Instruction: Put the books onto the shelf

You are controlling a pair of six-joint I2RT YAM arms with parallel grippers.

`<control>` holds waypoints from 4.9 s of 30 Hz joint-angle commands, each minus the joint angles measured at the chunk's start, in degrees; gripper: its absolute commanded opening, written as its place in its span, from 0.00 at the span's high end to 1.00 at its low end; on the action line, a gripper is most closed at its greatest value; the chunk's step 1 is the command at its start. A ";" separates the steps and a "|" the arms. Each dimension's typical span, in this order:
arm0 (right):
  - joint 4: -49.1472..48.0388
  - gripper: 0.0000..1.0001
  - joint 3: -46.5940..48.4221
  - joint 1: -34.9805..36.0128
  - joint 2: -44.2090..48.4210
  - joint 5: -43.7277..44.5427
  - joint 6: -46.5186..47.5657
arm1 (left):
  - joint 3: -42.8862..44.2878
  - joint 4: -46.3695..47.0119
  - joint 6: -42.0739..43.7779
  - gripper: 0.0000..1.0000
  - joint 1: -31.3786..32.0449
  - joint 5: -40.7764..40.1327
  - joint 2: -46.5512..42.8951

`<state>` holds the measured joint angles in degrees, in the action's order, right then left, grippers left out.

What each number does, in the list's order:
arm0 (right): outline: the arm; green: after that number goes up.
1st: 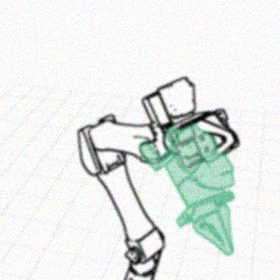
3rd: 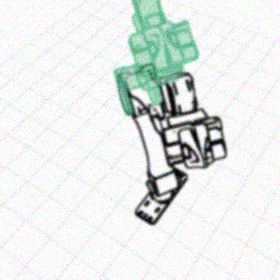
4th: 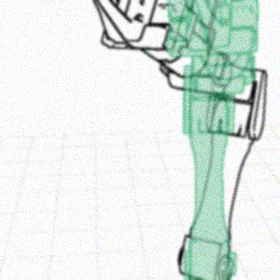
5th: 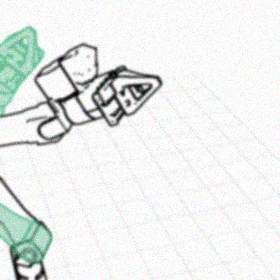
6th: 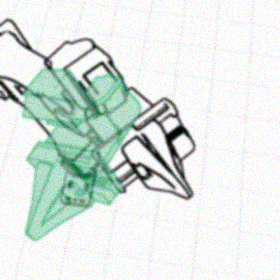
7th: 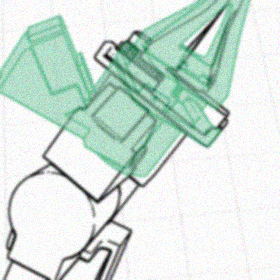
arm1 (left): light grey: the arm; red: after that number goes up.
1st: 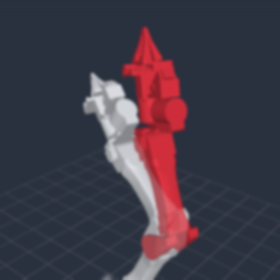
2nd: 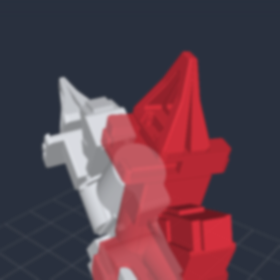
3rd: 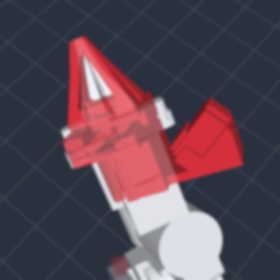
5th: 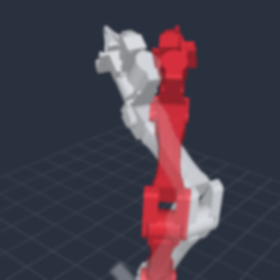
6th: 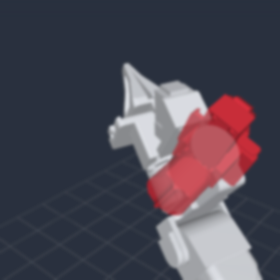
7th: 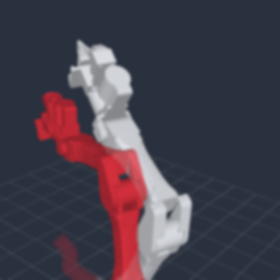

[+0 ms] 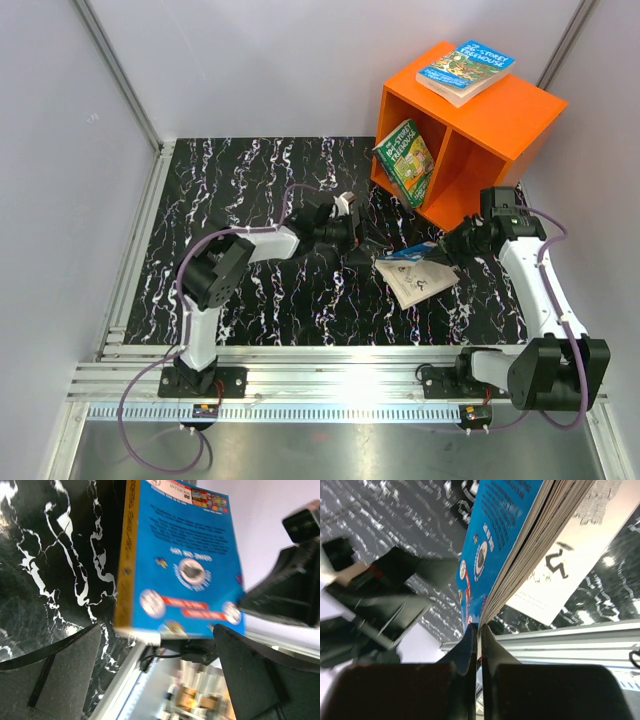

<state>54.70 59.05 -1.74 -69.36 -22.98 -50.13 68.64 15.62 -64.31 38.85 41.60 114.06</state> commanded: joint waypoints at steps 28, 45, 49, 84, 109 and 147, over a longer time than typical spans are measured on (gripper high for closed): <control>-33.43 1.00 -15.45 9.21 0.72 -17.27 -5.77 | -13.10 79.04 -49.77 0.85 -0.70 3.40 15.84; -9.61 0.11 -2.18 9.21 5.91 -12.00 7.68 | -5.02 47.26 -30.30 1.00 -6.06 12.18 -0.83; -12.41 0.10 -2.18 9.21 5.47 -13.05 5.23 | -0.18 31.27 -22.53 1.00 -6.24 13.41 -4.97; -22.53 0.12 8.45 9.21 2.57 -14.63 0.21 | -2.11 48.01 -38.95 1.00 -7.56 9.37 -11.41; -21.32 1.00 29.60 9.21 -6.72 -17.28 2.48 | 5.17 9.75 -14.12 0.90 -8.44 10.61 -20.27; -26.75 1.00 91.86 -14.87 -55.09 -16.48 -11.75 | -12.30 -19.05 5.25 0.23 -9.06 -2.32 -46.39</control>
<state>33.89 148.94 -16.32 -123.94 -39.48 -60.99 56.84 -4.54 -59.86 29.93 40.03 69.41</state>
